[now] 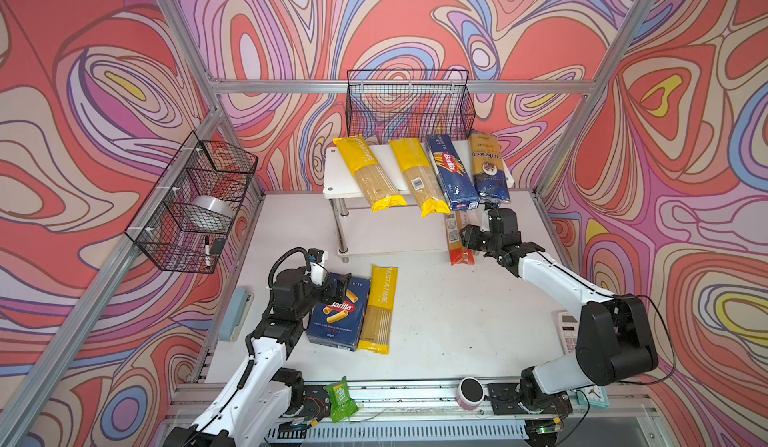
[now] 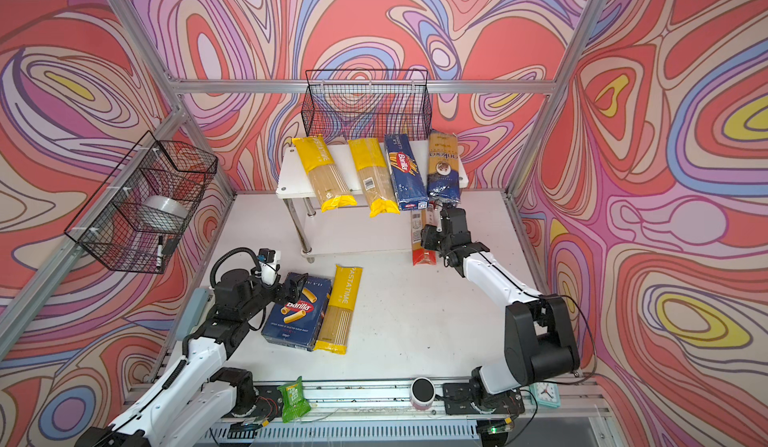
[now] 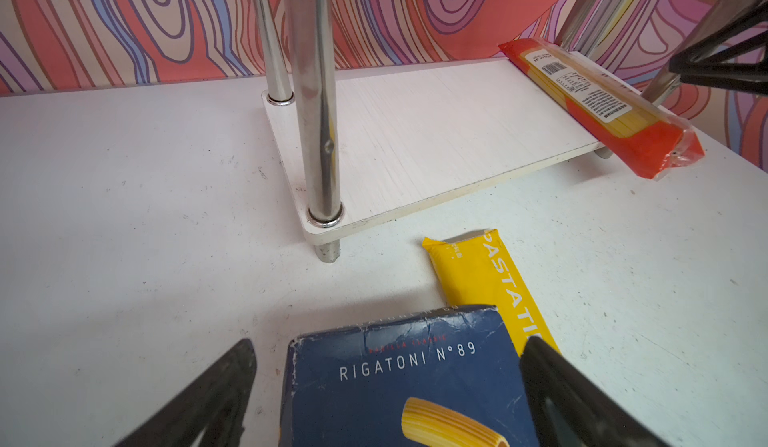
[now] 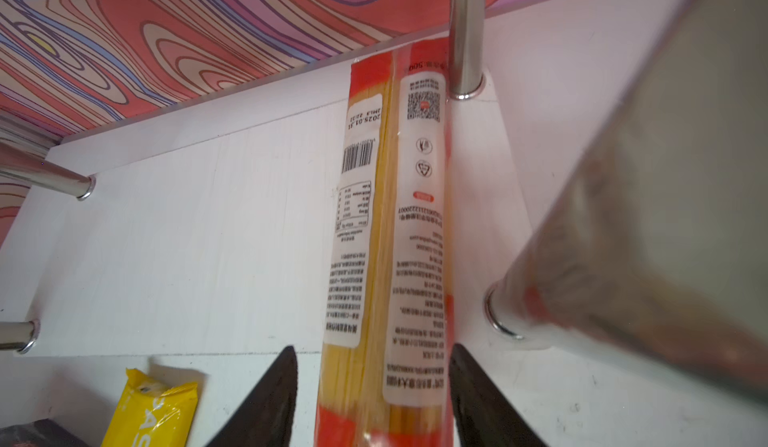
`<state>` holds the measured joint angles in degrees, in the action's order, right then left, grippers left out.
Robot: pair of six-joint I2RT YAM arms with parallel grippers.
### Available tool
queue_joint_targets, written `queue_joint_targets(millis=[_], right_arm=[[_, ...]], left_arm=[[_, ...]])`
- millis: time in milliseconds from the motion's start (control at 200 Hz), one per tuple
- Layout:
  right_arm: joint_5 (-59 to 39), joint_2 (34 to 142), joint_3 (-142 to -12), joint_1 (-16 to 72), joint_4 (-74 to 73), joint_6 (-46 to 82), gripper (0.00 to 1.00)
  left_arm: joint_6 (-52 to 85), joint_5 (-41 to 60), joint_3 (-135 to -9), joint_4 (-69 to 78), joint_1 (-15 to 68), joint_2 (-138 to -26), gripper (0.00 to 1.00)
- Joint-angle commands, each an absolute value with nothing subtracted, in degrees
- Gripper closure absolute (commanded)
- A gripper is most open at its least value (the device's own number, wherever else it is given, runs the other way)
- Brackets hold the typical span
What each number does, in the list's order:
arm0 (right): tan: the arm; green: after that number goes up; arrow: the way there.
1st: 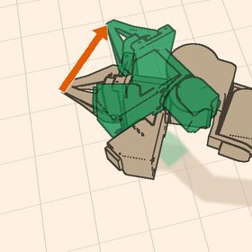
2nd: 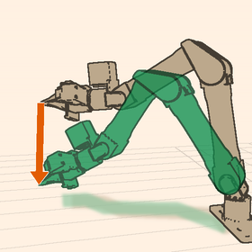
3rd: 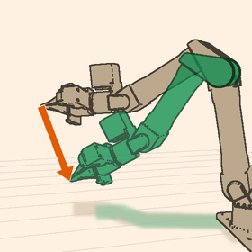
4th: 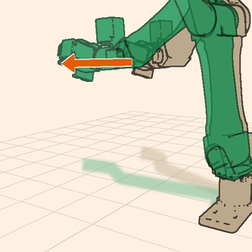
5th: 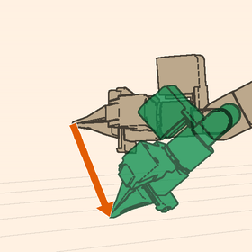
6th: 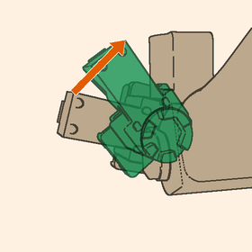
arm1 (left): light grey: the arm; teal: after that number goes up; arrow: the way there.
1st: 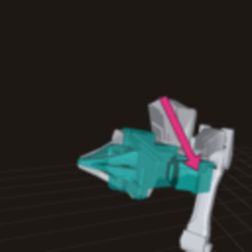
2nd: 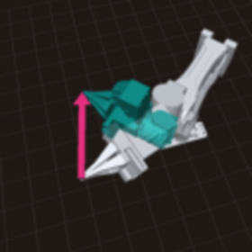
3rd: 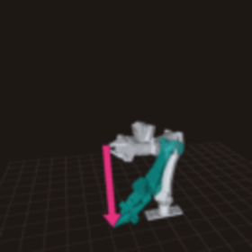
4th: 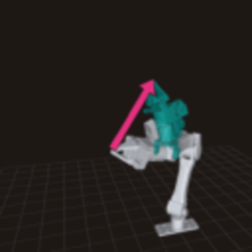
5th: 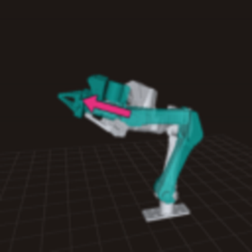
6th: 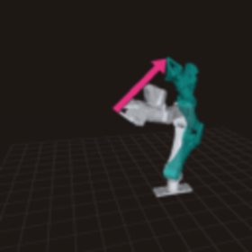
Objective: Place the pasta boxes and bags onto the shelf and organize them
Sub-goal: 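Lower the spaghetti bag upright beside the shelf's front leg with the right gripper, then open the right gripper and release the spaghetti bag leaning on the shelf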
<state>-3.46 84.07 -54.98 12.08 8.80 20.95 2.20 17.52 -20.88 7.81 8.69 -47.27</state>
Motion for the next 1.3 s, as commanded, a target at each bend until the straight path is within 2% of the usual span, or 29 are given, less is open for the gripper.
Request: queue_joint_targets(millis=[0,290,451,701,1012,1297], right_arm=[[-7.0,80.2,-50.9,11.6,10.3,24.8,0.45],[-10.6,70.7,-45.0,11.6,13.9,26.6,0.58],[-14.8,70.6,-43.1,11.6,14.0,27.5,0.69],[-22.7,74.9,-41.3,11.7,9.8,30.3,0.79],[-22.9,78.7,-38.5,11.6,2.0,32.6,0.8],[-20.5,83.0,-41.3,11.7,-0.3,31.6,0.8]], left_arm=[[2.2,17.7,-20.4,7.3,8.7,-46.5,0.0],[2.3,17.4,-20.4,7.3,8.7,-46.2,0.0],[2.3,17.3,-20.2,7.2,8.7,-45.8,0.0],[2.5,16.5,-20.2,7.0,8.7,-45.7,0.0],[2.3,17.2,-20.9,6.8,8.7,-47.0,0.0],[2.1,17.9,-21.8,6.4,8.7,-48.6,0.0]])
